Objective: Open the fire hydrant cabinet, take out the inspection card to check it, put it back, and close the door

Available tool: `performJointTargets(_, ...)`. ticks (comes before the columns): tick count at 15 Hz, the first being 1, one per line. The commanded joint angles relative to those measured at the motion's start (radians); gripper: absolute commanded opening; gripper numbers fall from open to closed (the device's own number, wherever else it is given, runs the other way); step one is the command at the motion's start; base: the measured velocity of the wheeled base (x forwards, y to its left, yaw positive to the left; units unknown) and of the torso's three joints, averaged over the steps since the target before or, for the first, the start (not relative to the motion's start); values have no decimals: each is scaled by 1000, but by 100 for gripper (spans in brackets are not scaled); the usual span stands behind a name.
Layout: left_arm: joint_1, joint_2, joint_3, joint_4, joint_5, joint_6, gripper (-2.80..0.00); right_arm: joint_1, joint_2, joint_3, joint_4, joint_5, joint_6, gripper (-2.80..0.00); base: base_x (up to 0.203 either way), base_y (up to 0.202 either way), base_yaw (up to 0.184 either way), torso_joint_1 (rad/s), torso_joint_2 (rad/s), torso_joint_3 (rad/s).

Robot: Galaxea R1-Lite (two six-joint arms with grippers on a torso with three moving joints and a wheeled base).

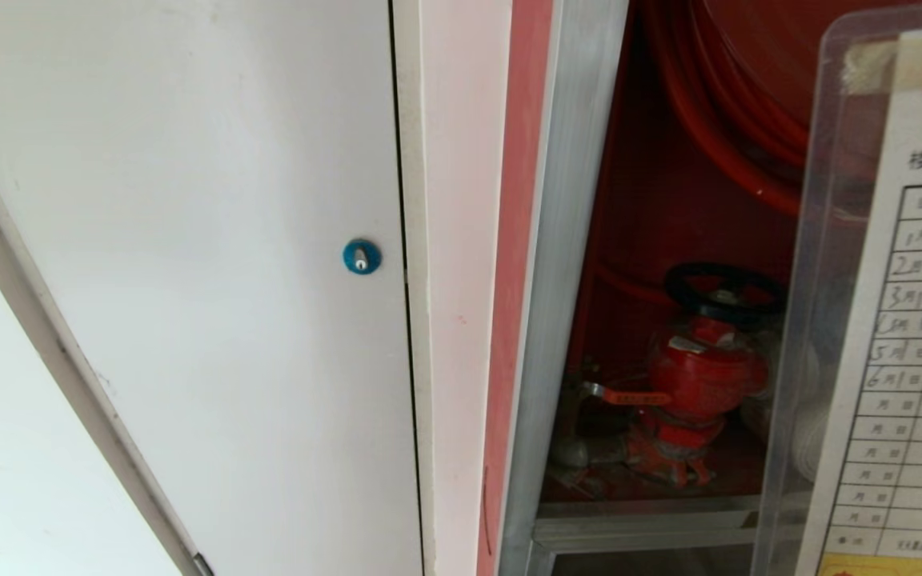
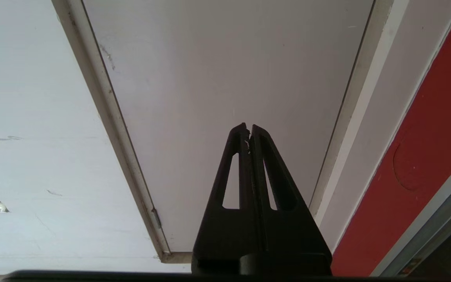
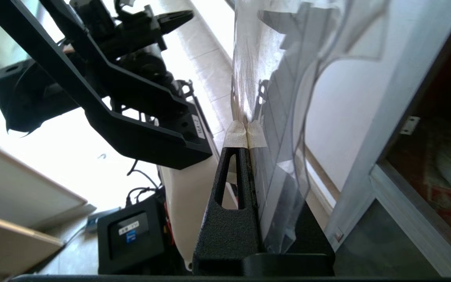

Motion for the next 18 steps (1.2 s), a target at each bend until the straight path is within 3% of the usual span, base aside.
performJointTargets(1,0,1,11,0,0,0,-280,80,87,40,-81,5,-5,-280,0,0,0,0,0,0)
performJointTargets(5,0,1,11,0,0,0,-280,143,193,91,-269,4,10,-280,0,0,0,0,0,0)
performJointTargets(9,0,1,11,0,0,0,-280,183,297,106,-530,2,148,-280,0,0,0,0,0,0)
performJointTargets(13,0,1,11,0,0,0,-280,217,355,103,-572,-16,173,-280,0,0,0,0,0,0)
performJointTargets(18,0,1,11,0,0,0,-280,329,417,112,-631,-82,240,-280,0,0,0,0,0,0)
